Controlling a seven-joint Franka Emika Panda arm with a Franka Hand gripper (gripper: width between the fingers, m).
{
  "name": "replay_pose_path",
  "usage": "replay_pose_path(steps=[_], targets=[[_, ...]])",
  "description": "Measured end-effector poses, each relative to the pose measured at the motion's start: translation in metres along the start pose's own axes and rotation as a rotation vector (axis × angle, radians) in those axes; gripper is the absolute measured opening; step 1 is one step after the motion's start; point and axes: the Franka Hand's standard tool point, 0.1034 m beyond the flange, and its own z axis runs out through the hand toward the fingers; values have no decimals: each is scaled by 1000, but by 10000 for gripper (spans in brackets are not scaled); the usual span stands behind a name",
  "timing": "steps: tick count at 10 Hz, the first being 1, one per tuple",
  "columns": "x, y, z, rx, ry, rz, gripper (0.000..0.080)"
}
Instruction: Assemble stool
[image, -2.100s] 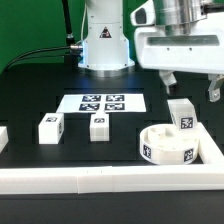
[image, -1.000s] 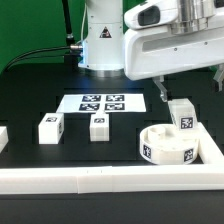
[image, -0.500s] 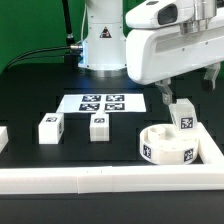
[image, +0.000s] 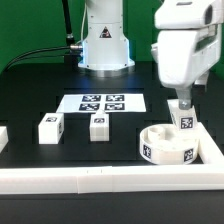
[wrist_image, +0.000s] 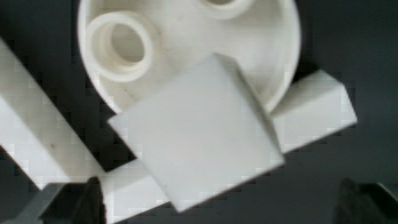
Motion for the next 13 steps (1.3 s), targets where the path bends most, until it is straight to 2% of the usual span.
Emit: replay_pose_path(steps=[6, 8, 9, 10, 11, 12, 13], targets=[[-6, 1, 6, -12, -41, -362, 649], [-8, 0, 9, -8, -46, -380, 649], [-10, 1, 10, -6, -47, -377, 524], [-12, 1, 11, -5, -48, -374, 524], [-12, 2, 11, -5, -48, -373, 385], [-12, 2, 10, -6, -48, -373, 337], [-12, 2, 10, -7, -47, -353, 337]])
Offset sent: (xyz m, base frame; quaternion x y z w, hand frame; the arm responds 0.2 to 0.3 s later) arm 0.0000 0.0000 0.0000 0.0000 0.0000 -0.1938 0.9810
